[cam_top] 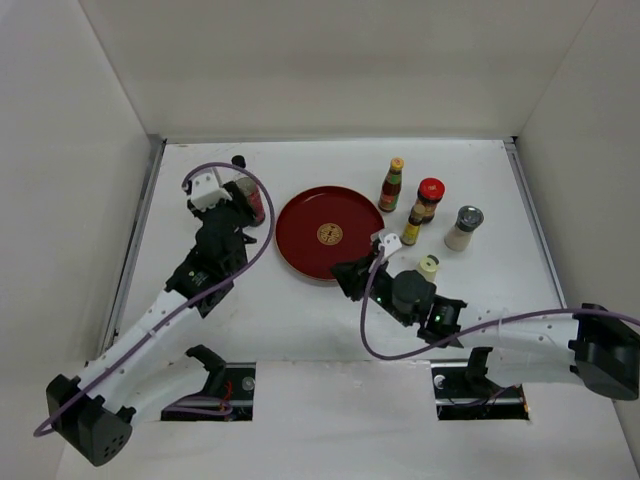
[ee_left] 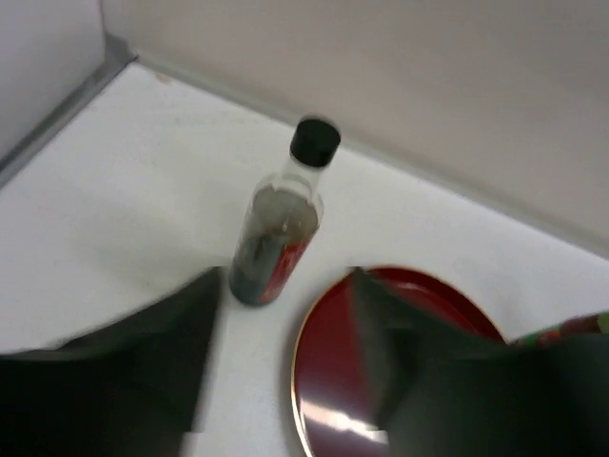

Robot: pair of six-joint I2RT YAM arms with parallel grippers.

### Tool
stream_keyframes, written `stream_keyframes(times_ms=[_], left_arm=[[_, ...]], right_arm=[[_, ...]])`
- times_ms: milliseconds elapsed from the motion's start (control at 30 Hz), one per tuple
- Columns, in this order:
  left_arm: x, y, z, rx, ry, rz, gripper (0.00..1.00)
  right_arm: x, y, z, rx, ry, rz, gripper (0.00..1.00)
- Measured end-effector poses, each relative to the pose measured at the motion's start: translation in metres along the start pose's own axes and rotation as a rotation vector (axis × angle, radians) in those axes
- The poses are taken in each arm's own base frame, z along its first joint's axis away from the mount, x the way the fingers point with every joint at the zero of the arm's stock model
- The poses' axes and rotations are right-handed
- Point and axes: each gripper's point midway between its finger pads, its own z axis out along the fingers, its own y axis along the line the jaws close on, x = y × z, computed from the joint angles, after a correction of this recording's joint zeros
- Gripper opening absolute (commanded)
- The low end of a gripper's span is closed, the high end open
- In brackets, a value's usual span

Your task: Organize the condiment bottles

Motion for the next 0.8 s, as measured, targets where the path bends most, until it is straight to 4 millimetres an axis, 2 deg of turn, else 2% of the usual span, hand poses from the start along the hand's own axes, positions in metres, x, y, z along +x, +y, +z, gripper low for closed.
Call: stream_keyframes(times_ms=[33, 67, 100, 133, 200, 233, 300, 333, 400, 567, 700, 800], left_arm=[[-0.011, -0.004, 0.005, -0.003, -0.020, -0.001, 0.29], [-0.022, -0.008, 0.010, -0.006, -0.038, 0.004, 0.28], [-0.034, -0.013, 0.015, -0.007, -0.054, 0.010, 0.32], [-0.044, -0.017, 0.020, -0.010, -0.068, 0.012, 0.41], [-0.060, -0.027, 0.032, -0.015, -0.087, 0.023, 0.62], [-0.065, -0.031, 0.039, -0.016, -0.089, 0.030, 0.67], [-0.070, -0.041, 0.056, -0.015, -0.082, 0.049, 0.70], [-0.069, -0.043, 0.065, -0.020, -0.071, 0.063, 0.70], [-0.061, -0.046, 0.084, -0.029, -0.038, 0.096, 0.71], [-0.024, -0.041, 0.126, -0.063, 0.079, 0.182, 0.71], [0.006, -0.029, 0.139, -0.088, 0.160, 0.232, 0.70], [0.018, -0.026, 0.146, -0.095, 0.192, 0.249, 0.67]], right_arm=[[-0.004, 0.002, -0.003, -0.014, -0.015, 0.009, 0.11], [-0.007, 0.004, -0.005, -0.026, -0.027, 0.018, 0.09], [-0.010, 0.005, -0.006, -0.033, -0.035, 0.023, 0.10], [-0.012, 0.005, -0.007, -0.036, -0.040, 0.029, 0.12], [-0.015, 0.002, -0.006, -0.033, -0.046, 0.041, 0.22], [-0.016, -0.001, -0.006, -0.026, -0.049, 0.048, 0.29], [-0.018, -0.009, -0.004, -0.007, -0.053, 0.060, 0.45], [-0.018, -0.012, -0.004, -0.002, -0.054, 0.065, 0.51], [-0.017, -0.018, -0.005, 0.008, -0.053, 0.069, 0.56], [-0.010, -0.021, -0.005, 0.001, -0.036, 0.068, 0.59], [-0.006, -0.020, -0.003, -0.007, -0.021, 0.064, 0.59], [0.002, -0.021, -0.001, -0.008, 0.000, 0.058, 0.59]])
